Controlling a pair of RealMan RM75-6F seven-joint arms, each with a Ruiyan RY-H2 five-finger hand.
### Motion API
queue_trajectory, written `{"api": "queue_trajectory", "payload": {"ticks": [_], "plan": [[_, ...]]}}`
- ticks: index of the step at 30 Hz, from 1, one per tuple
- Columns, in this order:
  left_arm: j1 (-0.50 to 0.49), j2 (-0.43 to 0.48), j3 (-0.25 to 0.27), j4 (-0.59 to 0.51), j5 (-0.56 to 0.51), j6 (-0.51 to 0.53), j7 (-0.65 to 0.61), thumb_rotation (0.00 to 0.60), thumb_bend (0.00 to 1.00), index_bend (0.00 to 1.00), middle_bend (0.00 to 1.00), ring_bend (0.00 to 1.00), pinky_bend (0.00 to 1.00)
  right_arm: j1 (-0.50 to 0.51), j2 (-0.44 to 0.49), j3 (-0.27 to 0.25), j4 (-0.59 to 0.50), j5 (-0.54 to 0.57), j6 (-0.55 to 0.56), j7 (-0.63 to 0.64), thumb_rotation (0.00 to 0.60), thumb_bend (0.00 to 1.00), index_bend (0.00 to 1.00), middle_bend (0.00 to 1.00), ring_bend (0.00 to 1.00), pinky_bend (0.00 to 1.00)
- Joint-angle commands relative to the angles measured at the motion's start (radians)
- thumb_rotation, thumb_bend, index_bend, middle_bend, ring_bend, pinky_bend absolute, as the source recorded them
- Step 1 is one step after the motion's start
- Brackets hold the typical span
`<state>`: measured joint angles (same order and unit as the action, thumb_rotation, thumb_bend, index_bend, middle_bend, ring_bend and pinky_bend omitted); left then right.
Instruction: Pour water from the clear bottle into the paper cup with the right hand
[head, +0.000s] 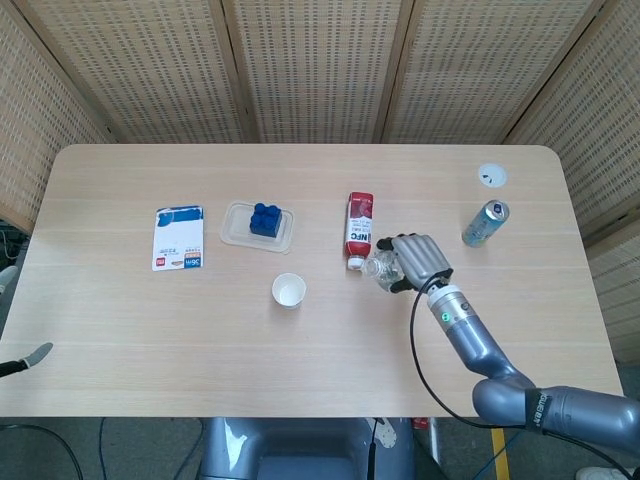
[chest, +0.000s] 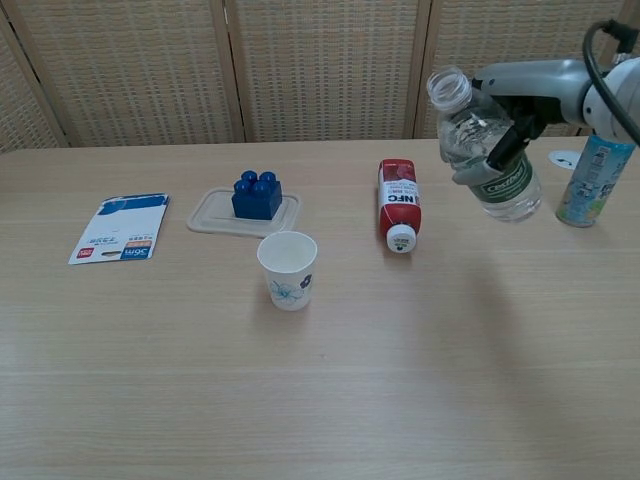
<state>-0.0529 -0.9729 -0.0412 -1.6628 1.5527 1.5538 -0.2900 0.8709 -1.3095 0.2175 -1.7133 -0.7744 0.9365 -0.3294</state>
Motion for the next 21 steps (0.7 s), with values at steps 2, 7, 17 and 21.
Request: {"api": "queue_trajectory", "payload": {"ticks": [2,7,17,21], "plan": [[-0.001,0.003,-0.001,0.001,-0.002,-0.001,-0.007,0.6,0.17,0.0,0.0,0.0,0.0,0.073,-0.071,-0.018,-0.036,0.119,0.108,-0.185,0.6,0.82,0.55,0.57,0.5,0.76],[-0.003,0.006,0.0,0.003,-0.003,-0.006,-0.016,0.6,0.17,0.0,0.0,0.0,0.0,0.112,-0.132,-0.021,-0.017,0.179,0.173,-0.305,0.6,0.82,0.55,0.58,0.51,0.77],[-0.008,0.011,-0.003,0.004,-0.014,-0.019,-0.029,0.6,0.17,0.0,0.0,0.0,0.0,0.177,-0.222,-0.007,0.006,0.291,0.253,-0.484,0.6,0.82,0.55,0.59,0.52,0.79],[-0.009,0.012,-0.004,0.008,-0.017,-0.022,-0.038,0.6,0.17,0.0,0.0,0.0,0.0,0.203,-0.25,0.006,0.032,0.343,0.275,-0.546,0.6,0.82,0.55,0.59,0.53,0.8]]}}
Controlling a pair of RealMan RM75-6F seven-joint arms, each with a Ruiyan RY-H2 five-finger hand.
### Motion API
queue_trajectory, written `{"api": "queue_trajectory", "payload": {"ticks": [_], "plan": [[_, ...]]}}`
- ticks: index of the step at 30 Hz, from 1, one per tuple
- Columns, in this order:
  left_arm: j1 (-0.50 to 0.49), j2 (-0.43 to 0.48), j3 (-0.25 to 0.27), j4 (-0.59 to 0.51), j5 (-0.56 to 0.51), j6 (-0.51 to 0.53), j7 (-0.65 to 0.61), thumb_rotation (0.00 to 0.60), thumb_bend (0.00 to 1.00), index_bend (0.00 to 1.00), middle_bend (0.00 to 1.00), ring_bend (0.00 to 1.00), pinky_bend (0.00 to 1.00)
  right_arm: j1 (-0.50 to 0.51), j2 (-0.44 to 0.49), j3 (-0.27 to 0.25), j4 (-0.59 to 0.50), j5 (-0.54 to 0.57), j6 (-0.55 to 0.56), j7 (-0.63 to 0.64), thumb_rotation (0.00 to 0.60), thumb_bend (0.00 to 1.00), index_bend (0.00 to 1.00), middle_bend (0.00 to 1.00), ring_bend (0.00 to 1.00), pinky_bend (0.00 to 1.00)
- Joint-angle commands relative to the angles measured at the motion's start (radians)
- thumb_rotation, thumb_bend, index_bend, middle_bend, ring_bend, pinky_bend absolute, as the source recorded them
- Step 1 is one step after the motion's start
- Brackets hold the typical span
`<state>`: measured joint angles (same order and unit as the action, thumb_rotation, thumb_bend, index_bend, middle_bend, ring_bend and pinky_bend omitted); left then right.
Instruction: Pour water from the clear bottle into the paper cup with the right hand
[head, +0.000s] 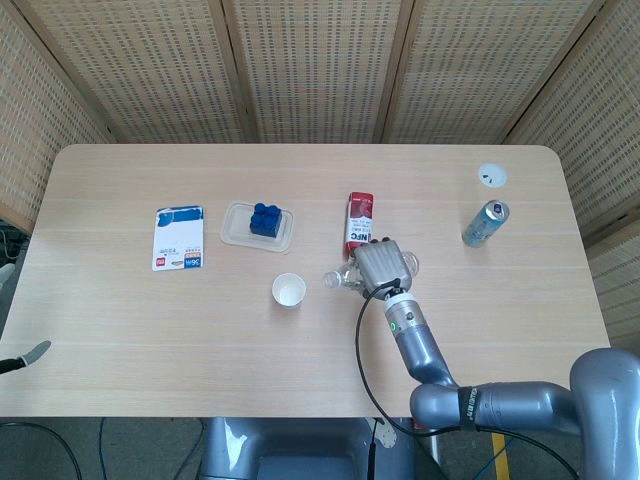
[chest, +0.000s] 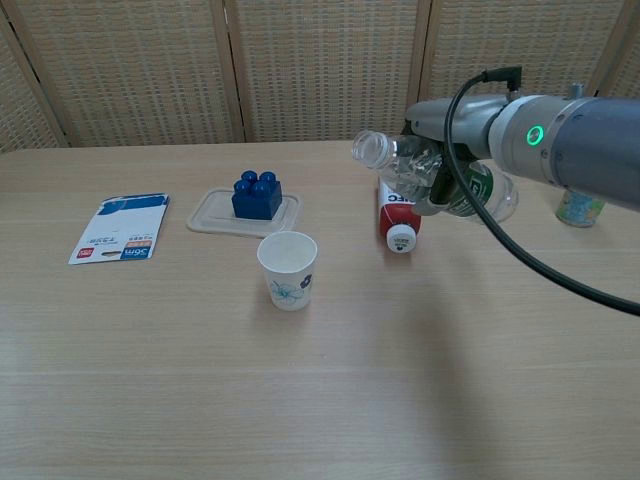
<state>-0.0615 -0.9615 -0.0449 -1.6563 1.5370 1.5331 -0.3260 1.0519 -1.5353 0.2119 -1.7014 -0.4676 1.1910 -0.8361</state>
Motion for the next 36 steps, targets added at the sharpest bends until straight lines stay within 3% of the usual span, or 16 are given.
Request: {"api": "queue_trajectory", "payload": {"ticks": [1,28,36], "plan": [[-0.001,0.001,-0.001,0.001,-0.002,-0.002,-0.004,0.6,0.17,0.0,0.0,0.0,0.0,0.027,-0.031,0.015,0.026,0.047,0.025,-0.052,0.6,0.82,0.55,0.6,0.53,0.8],[-0.025,0.012,-0.01,0.008,-0.038,-0.057,-0.034,0.6,0.17,0.0,0.0,0.0,0.0,0.094,-0.176,0.045,0.199,0.105,0.02,-0.186,0.6,0.82,0.55,0.62,0.55,0.81],[-0.026,0.014,-0.01,0.01,-0.042,-0.063,-0.043,0.6,0.17,0.0,0.0,0.0,0.0,0.12,-0.228,0.051,0.228,0.116,0.083,-0.276,0.6,0.82,0.55,0.62,0.56,0.83]]}}
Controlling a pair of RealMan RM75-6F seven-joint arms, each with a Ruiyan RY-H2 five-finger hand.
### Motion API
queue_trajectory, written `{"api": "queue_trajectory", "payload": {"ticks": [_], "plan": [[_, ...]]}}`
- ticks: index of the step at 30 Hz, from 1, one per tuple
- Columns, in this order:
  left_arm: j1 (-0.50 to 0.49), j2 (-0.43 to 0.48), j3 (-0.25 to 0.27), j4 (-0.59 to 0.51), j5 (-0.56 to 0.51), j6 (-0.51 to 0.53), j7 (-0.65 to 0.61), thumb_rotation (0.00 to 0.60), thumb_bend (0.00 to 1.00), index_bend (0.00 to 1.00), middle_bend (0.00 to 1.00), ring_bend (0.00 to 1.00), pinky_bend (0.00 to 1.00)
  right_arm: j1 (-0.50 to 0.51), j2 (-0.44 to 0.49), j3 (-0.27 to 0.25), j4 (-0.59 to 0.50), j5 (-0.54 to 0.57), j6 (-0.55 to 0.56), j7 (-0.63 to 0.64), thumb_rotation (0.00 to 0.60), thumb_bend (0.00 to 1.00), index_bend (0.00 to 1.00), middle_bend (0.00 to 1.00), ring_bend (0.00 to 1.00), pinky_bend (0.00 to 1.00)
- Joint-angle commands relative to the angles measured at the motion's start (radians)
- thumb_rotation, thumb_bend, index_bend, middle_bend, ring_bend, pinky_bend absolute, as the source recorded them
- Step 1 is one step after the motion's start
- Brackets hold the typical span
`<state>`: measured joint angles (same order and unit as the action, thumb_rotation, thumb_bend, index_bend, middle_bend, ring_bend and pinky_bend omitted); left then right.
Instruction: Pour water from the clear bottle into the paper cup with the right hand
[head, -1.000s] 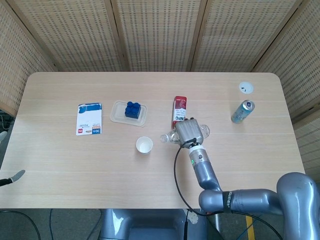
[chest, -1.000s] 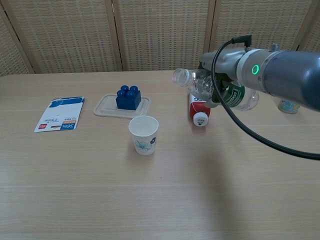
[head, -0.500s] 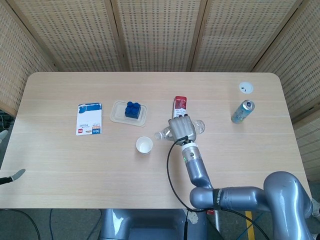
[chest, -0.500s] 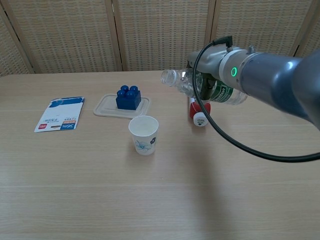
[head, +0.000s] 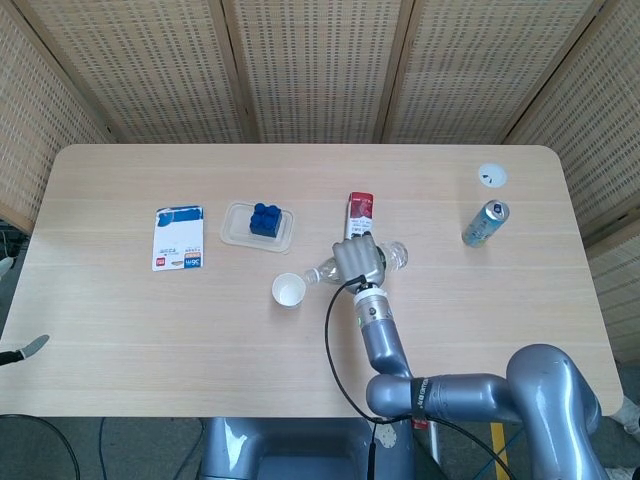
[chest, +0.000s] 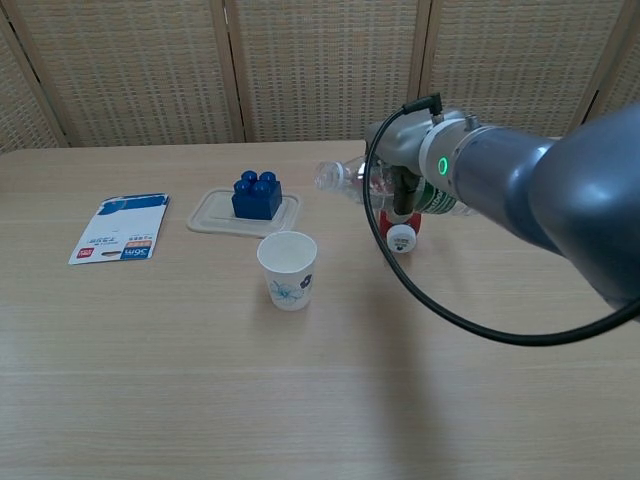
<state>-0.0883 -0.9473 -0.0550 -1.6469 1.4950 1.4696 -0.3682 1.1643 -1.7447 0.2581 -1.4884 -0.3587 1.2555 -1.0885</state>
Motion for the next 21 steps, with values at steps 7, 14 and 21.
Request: {"api": "queue_trajectory", "payload": {"ticks": [7,14,21], "plan": [[-0.002,0.002,0.0,0.0,-0.002,-0.006,-0.002,0.6,0.17,0.0,0.0,0.0,0.0,0.01,-0.052,0.011,0.059,0.027,0.042,-0.077,0.6,0.82,0.55,0.62,0.56,0.84],[-0.008,0.001,-0.002,-0.005,-0.012,-0.018,0.007,0.6,0.17,0.0,0.0,0.0,0.0,0.015,-0.086,0.031,0.086,0.028,0.048,-0.104,0.6,0.82,0.55,0.62,0.56,0.84],[-0.012,0.001,-0.004,-0.008,-0.016,-0.026,0.011,0.6,0.17,0.0,0.0,0.0,0.0,0.019,-0.123,0.046,0.115,0.039,0.064,-0.135,0.6,0.82,0.55,0.62,0.56,0.84]]}}
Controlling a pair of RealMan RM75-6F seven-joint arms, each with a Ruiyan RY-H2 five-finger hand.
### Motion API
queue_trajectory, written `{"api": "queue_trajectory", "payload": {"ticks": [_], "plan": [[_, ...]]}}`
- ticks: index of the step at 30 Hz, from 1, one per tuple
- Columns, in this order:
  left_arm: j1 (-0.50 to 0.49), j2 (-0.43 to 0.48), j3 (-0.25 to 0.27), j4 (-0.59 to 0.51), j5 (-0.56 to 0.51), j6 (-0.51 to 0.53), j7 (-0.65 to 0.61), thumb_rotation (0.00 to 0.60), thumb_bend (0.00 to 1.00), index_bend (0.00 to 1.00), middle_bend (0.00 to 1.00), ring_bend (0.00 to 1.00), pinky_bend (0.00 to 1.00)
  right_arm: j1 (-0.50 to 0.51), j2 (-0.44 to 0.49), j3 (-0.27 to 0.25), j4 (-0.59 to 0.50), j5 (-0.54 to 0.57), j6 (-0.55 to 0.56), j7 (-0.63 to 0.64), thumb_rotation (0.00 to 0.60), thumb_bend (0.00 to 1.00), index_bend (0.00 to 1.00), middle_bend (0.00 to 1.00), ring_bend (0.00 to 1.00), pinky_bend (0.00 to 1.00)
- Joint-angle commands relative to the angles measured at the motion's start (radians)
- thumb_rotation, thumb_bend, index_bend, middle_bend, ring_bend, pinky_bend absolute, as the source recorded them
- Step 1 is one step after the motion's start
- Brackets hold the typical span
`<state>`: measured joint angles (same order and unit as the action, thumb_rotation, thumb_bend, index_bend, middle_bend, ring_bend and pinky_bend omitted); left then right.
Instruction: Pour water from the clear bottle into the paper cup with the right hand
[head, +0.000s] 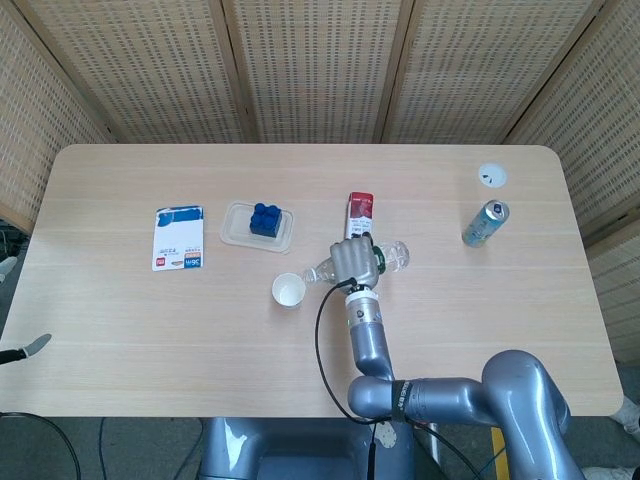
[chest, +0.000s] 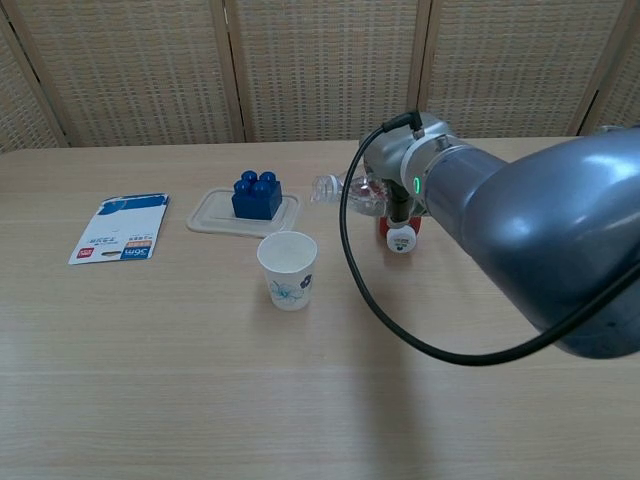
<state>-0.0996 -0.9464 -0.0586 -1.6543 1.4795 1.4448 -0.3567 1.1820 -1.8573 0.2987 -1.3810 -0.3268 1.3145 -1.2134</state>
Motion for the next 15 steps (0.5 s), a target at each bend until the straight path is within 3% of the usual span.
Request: {"api": "queue_trajectory", "payload": {"ticks": [1,15], "plan": [[-0.001,0.001,0.0,0.0,-0.001,-0.002,-0.001,0.6,0.17,0.0,0.0,0.0,0.0,0.002,-0.015,0.007,0.01,0.009,0.006,-0.015,0.6,0.82,0.55,0.62,0.56,0.84],[-0.001,0.005,-0.001,0.005,-0.001,-0.002,-0.019,0.6,0.17,0.0,0.0,0.0,0.0,0.007,-0.078,0.053,0.052,0.015,0.085,-0.1,0.6,0.82,0.55,0.63,0.57,0.85]]}}
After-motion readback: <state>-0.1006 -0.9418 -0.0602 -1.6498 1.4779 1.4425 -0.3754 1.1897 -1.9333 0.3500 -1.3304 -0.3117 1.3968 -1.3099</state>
